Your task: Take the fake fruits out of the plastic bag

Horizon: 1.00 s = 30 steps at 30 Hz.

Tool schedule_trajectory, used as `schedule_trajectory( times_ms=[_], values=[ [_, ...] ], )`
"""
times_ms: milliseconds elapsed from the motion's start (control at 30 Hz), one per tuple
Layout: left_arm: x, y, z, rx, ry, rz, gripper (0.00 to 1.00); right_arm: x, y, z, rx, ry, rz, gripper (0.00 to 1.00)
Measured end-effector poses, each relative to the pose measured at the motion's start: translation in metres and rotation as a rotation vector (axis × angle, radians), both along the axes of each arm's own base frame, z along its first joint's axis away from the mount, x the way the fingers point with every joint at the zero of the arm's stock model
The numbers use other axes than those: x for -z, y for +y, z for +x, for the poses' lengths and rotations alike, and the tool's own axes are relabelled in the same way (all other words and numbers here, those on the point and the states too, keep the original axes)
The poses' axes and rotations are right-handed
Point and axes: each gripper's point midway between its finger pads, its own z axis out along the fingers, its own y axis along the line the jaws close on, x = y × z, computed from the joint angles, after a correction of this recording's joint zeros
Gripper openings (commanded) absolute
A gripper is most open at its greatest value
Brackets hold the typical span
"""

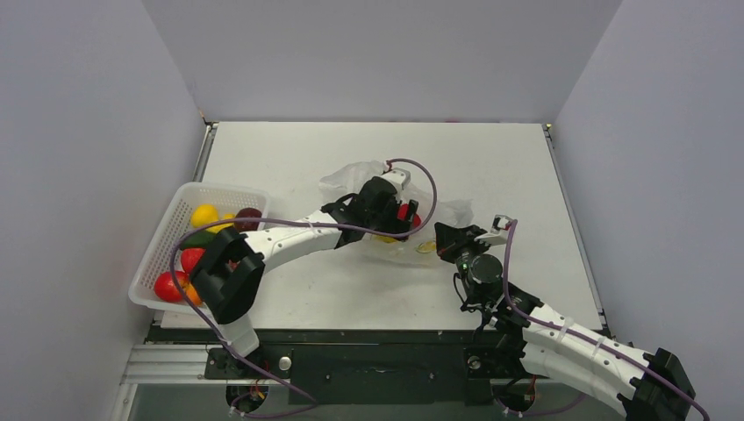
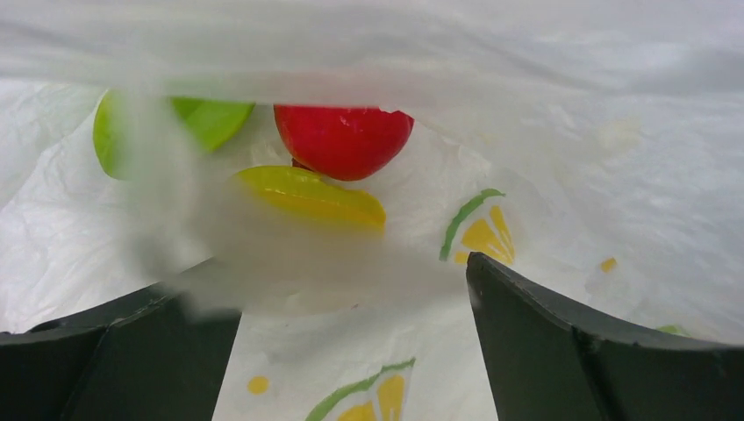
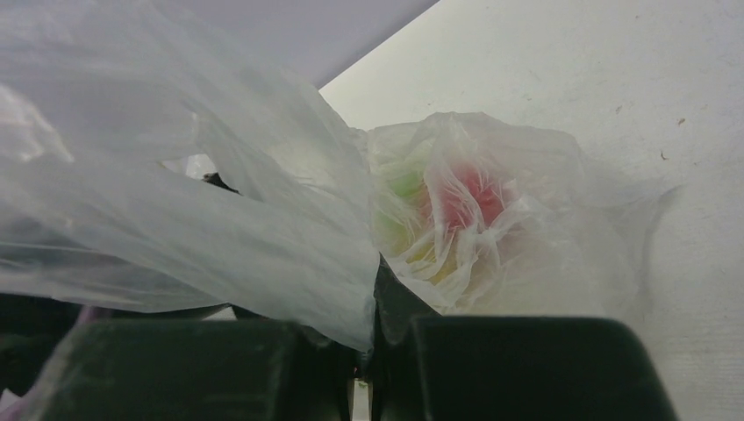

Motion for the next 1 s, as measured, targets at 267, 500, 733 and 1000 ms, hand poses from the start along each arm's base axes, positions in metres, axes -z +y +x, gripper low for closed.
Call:
schedule_trajectory(
  times_ms=[267,500,733,1000],
  values=[
    [0.062,-0.005,0.014,-0.016,0.050,0.120,0.88,-0.003,-0.001,-0.001,0.000,-0.008,0.009,0.00],
    [0.078,-0.009,0.025,-0.040,0.028,0.124,0.70,-0.004,-0.001,-0.001,0.000,-0.009,0.010,0.00],
    [0.075,-0.014,0.033,-0.051,-0.002,0.100,0.49,-0.002,-0.001,-0.001,-0.002,-0.005,0.006,0.00],
    [0.066,-0.013,0.029,-0.043,0.002,0.093,0.38,0.000,-0.001,-0.001,-0.002,-0.002,0.003,0.00]
  ],
)
